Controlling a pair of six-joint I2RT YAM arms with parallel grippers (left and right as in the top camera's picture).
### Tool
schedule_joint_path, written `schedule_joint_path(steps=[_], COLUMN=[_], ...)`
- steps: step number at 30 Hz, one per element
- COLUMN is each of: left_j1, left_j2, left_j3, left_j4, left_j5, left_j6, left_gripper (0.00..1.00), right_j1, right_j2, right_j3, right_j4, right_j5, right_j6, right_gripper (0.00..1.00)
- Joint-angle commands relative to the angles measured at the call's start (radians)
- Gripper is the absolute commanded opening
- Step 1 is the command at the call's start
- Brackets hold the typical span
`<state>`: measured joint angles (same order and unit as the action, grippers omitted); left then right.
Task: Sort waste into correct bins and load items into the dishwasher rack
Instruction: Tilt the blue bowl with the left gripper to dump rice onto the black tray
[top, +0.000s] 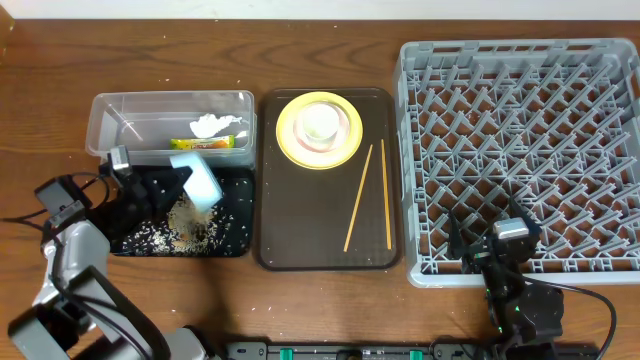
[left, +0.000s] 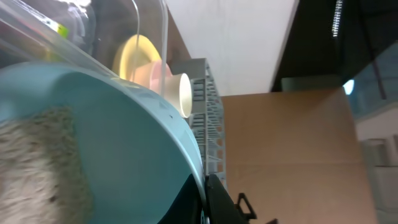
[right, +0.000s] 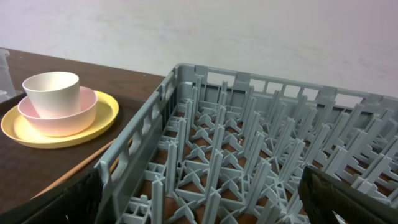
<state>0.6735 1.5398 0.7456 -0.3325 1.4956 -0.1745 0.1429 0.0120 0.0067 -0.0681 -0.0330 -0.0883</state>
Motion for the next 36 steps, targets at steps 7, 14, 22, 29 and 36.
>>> schedule_joint_path(steps=[7,14,22,29,36], left_j1=[0.005,0.043,0.061,0.063,0.061], left_j2=[0.014,0.014,0.01,0.001,-0.008], left_j3=[-0.006,-0.005,-0.005,-0.005,-0.004], left_j4=[0.007,0.021,0.005,0.034,0.023], left_j5=[0.076,0.076,0.076,0.076,0.076], left_j6=[-0.021,-0.034,-0.096,-0.173,-0.209], left_gripper=[0.06,0.06,0.06,0.06,0.06], right_j1=[0.008,0.008,0.008,0.008,0.008], right_j2=[-0.005,-0.005,-0.005,-0.005,-0.005], right_j3=[-0.001,-0.001,-0.001,-0.001,-0.001], right_j4=[-0.004,-0.004,-0.004,-0.004,-0.004], right_j5=[0.003,0.003,0.003,0.003,0.003], right_j6=[-0.01,-0.01,-0.01,-0.01,-0.01], right_gripper=[0.99,0.99,0.99,0.99,0.99])
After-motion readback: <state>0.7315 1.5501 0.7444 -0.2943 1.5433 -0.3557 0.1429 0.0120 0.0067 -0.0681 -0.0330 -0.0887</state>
